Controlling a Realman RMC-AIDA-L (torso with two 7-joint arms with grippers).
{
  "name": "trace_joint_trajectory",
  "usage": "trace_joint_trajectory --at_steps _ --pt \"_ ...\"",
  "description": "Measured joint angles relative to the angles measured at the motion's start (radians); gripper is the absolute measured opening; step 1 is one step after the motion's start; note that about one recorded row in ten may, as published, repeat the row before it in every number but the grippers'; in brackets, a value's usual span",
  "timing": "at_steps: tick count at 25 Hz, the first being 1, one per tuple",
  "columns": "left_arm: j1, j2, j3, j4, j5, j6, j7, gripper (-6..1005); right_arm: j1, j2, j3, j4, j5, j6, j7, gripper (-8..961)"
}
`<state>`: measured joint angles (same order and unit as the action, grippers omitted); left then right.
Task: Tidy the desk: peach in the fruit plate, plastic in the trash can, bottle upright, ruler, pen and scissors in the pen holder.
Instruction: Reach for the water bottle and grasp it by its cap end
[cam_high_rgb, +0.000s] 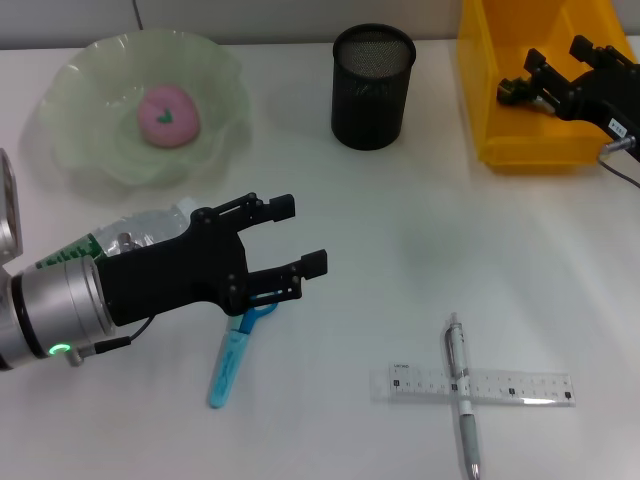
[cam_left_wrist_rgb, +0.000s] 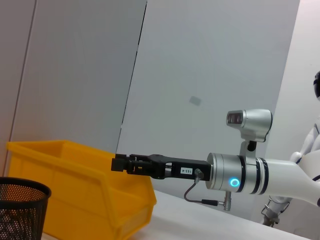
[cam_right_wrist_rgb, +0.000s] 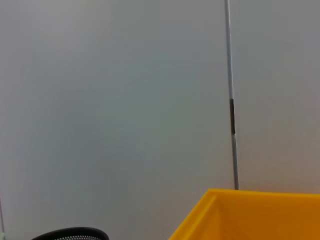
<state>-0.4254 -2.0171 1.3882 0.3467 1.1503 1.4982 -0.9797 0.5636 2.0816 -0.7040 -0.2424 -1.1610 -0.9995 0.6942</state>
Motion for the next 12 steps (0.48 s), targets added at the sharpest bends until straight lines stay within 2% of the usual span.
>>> trace_joint_trajectory --at_steps 4,8,11,12 --pt "0.001 0.0 0.0 0.0 -0.002 0.002 0.001 811 -0.007 -0.001 0.0 -0.002 -0.001 -0.036 0.03 647" --pt "0.0 0.001 0.0 0.0 -0.004 0.005 0.001 811 -0.037 -0.005 0.0 -0.023 -0.022 -0.14 0.106 646" --pt "-0.002 0.003 0.0 0.0 -0.004 0.005 -0.003 811 -0.076 -0.005 0.0 -0.089 -0.097 -0.233 0.216 646" --pt "-0.002 0.003 0.0 0.0 -0.005 0.005 -0.003 811 -0.093 -0.007 0.0 -0.132 -0.166 -0.281 0.304 646"
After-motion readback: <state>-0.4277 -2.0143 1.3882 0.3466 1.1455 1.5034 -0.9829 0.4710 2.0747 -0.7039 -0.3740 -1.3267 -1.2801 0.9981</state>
